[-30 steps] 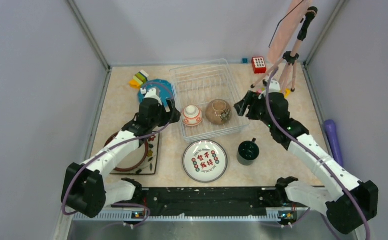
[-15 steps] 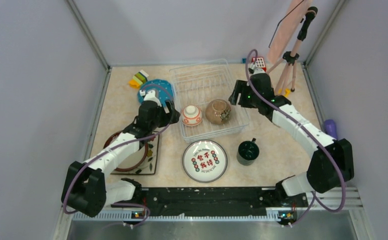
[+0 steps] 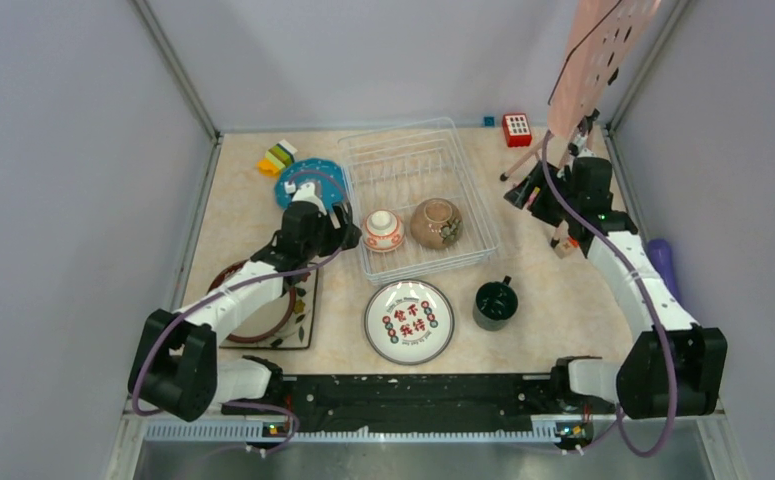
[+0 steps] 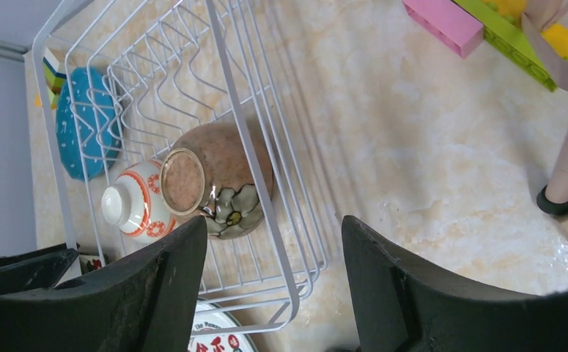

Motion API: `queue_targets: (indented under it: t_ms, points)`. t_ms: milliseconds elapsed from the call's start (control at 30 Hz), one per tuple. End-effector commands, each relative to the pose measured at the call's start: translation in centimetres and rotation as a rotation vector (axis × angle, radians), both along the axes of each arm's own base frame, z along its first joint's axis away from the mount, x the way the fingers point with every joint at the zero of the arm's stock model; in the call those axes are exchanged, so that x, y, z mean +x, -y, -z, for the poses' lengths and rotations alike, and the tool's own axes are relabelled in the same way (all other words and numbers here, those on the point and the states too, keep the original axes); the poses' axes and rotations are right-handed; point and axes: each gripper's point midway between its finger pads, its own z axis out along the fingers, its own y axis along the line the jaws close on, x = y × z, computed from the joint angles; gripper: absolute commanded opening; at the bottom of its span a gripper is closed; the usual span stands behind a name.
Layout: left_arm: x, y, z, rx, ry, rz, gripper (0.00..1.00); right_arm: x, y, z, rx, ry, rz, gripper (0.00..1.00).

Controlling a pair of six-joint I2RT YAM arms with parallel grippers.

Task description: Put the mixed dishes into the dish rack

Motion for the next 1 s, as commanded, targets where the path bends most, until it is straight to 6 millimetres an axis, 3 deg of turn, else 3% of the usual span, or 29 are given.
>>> queue_targets:
  t_ms: [0, 267, 433, 600, 700, 867, 967]
  points:
    - [0.7, 0.1, -1.1, -0.017, 0.039, 0.003, 0.79, 0.0, 0.5, -2.7, 0.093, 0.087, -0.012, 0.66]
    - [0.6, 0.6, -0.7, -0.027, 0.023, 0.035, 0.79, -0.6, 3.6, -2.4, 0.14, 0.08, 0.021, 0.65]
    - [0.6, 1.0, -0.2, -0.033, 0.0, 0.048, 0.77, -1.3, 1.9, 0.1, 0.085, 0.037, -0.035, 0.64]
    - [0.7, 1.0, 0.6, -0.024, -0.035, 0.045, 0.71, -1.3, -2.0, -0.3, 0.065, 0.102, -0.112, 0.63]
    - [0.7, 0.6, 0.8, -0.02, -0.047, 0.035, 0.53, -1.0, -3.9, -0.6, 0.077, 0.116, -0.156, 0.61]
    - [0.8, -0.5, 0.4, -0.005, -0.02, -0.009, 0.0, -0.3, -6.3, -0.7, 0.08, 0.109, -0.182, 0.6]
    - [0.6, -0.7, 0.1, -0.007, -0.008, -0.012, 0.0, 0.0, -7.5, -0.6, 0.126, 0.104, -0.194, 0.6]
